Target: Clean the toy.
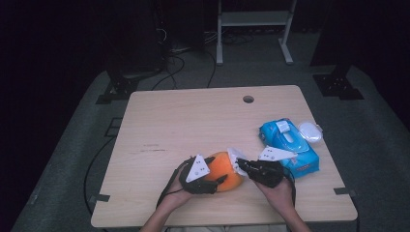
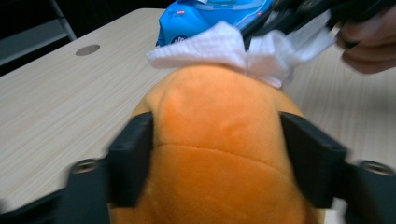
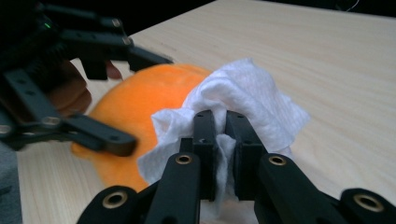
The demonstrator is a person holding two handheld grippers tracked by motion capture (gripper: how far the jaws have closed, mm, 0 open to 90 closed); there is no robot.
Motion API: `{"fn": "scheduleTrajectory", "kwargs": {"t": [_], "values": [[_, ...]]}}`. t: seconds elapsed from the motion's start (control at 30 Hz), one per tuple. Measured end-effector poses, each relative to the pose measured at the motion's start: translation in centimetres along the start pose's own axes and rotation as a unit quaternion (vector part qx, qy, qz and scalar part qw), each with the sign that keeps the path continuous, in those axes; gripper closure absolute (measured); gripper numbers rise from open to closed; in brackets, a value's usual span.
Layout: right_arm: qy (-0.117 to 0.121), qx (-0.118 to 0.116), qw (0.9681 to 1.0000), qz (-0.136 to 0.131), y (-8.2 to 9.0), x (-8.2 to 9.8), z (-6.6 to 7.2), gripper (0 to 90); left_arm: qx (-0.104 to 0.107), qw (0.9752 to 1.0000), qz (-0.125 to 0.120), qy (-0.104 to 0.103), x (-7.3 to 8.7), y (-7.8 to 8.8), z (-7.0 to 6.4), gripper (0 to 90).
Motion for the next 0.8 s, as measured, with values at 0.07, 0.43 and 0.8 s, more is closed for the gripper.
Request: {"fn": "scheduleTrajectory", "kwargs": {"t": [0.07, 0.43, 0.8], "values": [[-0.004, 0.009, 0.9999, 0.008, -0.1, 0.5, -0.6, 81.9, -0.004, 0.9991, 0.017, 0.039, 0.3, 0.3, 0.7, 13.3], [0.067, 0.003, 0.9977, 0.014, -0.9, -1.6, 2.7, 81.9, 0.015, 0.9996, 0.018, -0.017, -0.2, 0.4, -0.2, 36.5], [0.04, 0.013, 0.999, 0.016, -0.8, -1.0, 2.0, 82.0, 0.031, 0.9974, 0.045, 0.047, 0.9, 0.6, 0.7, 28.9]]}}
Point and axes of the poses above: each handheld gripper's, and its own axes: y roughly backward along the jaws, x roughly out of its underside, z roughly to its left, the point moved 5 cm from there along -y, roughly forward along the jaws, and after that the axes turned 14 degrees about -x, right-handed, at the moved point
